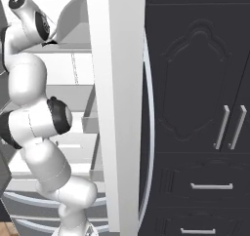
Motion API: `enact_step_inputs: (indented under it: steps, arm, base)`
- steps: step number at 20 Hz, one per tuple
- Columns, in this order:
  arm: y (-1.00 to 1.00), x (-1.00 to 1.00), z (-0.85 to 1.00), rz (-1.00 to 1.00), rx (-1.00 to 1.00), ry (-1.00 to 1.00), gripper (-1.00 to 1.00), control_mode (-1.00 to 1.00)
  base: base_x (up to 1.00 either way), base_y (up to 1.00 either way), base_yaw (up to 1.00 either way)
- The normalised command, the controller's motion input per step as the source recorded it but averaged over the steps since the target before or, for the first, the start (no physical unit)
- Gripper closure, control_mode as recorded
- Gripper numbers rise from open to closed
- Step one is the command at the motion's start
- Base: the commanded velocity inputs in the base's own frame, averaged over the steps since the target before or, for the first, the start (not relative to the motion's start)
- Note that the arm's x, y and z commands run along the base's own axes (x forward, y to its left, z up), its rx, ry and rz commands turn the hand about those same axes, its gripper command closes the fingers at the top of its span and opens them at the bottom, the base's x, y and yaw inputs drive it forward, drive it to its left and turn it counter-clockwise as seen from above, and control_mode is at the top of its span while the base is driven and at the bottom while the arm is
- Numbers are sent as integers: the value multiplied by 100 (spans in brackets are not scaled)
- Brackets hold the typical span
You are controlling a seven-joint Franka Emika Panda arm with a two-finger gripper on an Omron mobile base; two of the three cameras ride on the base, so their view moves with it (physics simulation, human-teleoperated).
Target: Gather the squash and lime from the fridge and place them on a tray on the dining counter. Then gather the fish and steak from the fridge and place them on the other tray.
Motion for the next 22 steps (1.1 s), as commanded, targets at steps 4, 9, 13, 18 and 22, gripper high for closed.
enact_step_inputs:
  steps: [4, 9, 13, 18, 22]
  arm:
    - [1, 38, 0, 0, 0, 0, -100, -100]
    - [7, 35, -2, 0, 0, 0, -100, -100]
    - [1, 5, 0, 0, 0, 2, -100, -100]
    - [0, -4, -1, -3, 0, 4, -100, -100]
    - [0, 0, -13, -2, 0, 4, -100, -100]
  base:
    - [0, 0, 0]
    - [0, 0, 0]
    - [0, 0, 0]
    - [0, 0, 0]
    - [0, 0, 0]
